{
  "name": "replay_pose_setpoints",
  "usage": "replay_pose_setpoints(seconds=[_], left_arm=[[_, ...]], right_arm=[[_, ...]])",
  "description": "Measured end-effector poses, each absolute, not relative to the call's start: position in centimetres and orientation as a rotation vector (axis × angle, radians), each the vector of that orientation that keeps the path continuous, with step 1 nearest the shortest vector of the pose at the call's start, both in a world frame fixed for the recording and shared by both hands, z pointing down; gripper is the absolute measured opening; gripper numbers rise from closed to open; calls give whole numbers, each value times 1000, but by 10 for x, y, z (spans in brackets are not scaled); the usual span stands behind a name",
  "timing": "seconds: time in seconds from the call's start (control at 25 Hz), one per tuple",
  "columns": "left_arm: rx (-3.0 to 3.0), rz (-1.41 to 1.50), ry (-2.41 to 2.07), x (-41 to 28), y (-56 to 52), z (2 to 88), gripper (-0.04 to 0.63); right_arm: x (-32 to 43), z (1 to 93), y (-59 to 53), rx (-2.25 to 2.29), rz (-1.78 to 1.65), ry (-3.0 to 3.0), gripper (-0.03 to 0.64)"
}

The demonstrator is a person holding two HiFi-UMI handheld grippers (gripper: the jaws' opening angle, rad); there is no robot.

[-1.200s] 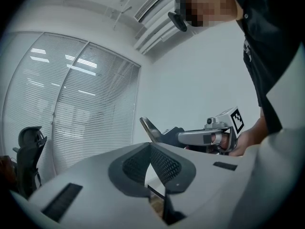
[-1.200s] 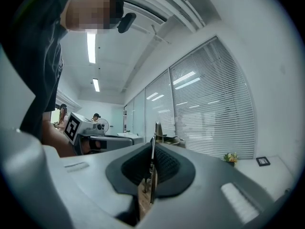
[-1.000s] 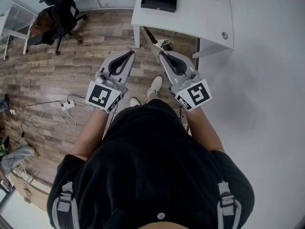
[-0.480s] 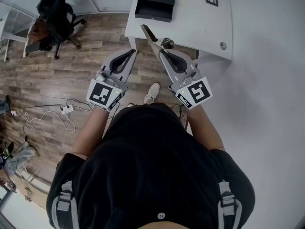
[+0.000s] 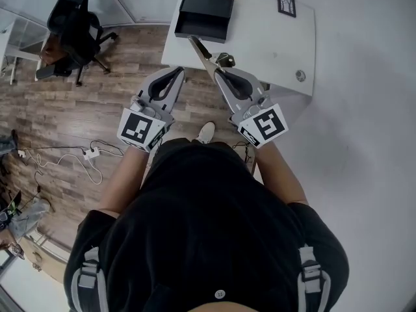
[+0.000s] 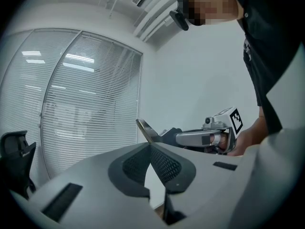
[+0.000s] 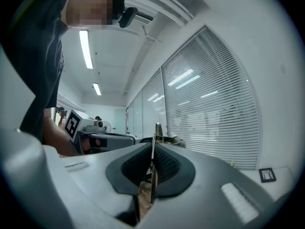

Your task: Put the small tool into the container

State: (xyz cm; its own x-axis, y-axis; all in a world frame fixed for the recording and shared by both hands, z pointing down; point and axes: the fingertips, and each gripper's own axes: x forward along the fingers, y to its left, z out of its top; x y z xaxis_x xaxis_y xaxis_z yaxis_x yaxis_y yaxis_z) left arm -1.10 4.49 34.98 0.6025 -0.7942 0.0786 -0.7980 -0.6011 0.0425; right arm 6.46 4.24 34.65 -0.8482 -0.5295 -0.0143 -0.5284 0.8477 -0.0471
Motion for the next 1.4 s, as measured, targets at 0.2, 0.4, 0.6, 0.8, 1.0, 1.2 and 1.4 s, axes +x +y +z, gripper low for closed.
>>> replay_pose_setpoints(seconds=[0.2, 0.4, 0.6, 0.8, 1.0, 1.2, 1.4], left_arm=[[2745, 101, -1394, -2, 35, 351, 8], [2747, 108, -1391, 9, 23, 346, 8], [2741, 106, -1378, 5, 15, 356, 8], [2745, 101, -1342, 10, -9, 362, 8], [2761, 85, -1305, 8, -47, 363, 8], [2771, 55, -1296, -5, -81, 360, 8], [2786, 56, -1255, -18, -116, 358, 8]], right_arm=[[77, 345, 31, -838, -60, 2992, 20], [86, 347, 17, -840, -73, 2990, 20], [84, 352, 12, -859, -78, 2991, 20], [90, 356, -9, -902, -83, 2999, 20], [88, 361, -45, -944, -82, 3003, 20], [74, 363, -76, -969, -84, 3012, 20], [59, 363, -108, -998, -72, 3026, 20]])
